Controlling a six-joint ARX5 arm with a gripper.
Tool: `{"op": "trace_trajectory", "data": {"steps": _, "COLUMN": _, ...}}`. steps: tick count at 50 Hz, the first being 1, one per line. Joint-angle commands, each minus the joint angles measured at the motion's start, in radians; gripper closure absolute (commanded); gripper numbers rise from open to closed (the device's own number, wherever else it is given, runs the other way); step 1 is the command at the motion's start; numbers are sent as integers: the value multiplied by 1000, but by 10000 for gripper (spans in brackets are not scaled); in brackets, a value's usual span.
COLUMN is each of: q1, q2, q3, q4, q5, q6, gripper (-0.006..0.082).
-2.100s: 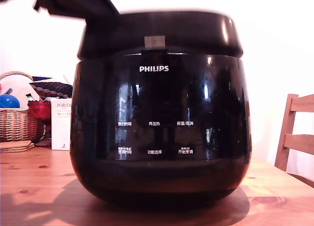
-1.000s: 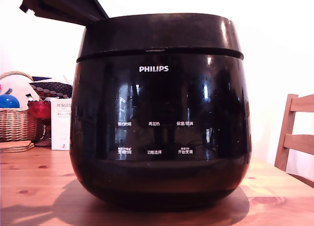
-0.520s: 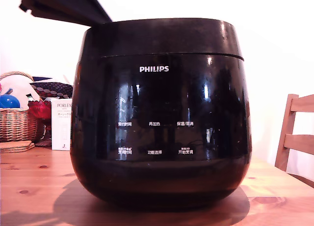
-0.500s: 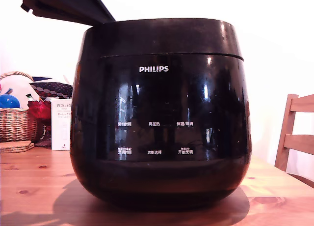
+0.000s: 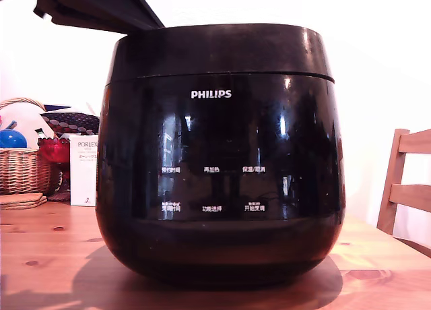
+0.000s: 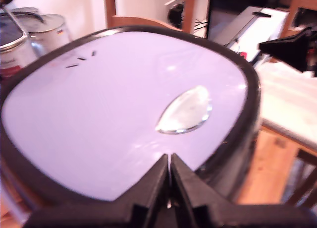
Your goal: Close the rice cooker by pressing the lid down with medium force
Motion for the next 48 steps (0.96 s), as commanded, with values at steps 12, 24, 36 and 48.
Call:
{"op": "trace_trajectory", "data": {"steps": 12, "q1": 92, "q2": -15, "q3": 178, "q4": 20, "q5": -113, "q6": 68, "gripper": 788}}
{"op": "trace_trajectory", "data": {"steps": 24, "q1": 211, "q2": -15, "q3": 259, "q4": -35, "q5": -263, "q6": 140, "gripper": 788}}
{"op": "trace_trajectory", "data": {"steps": 36, "q1": 357, "q2": -24, "q3": 261, "q4": -77, "q5": -333, "q6": 182, "gripper": 788}}
{"op": "trace_trajectory", "data": {"steps": 48, "q1": 409, "q2": -27, "q3": 261, "q4": -82, "q5": -332, "q6": 181, "gripper": 788}}
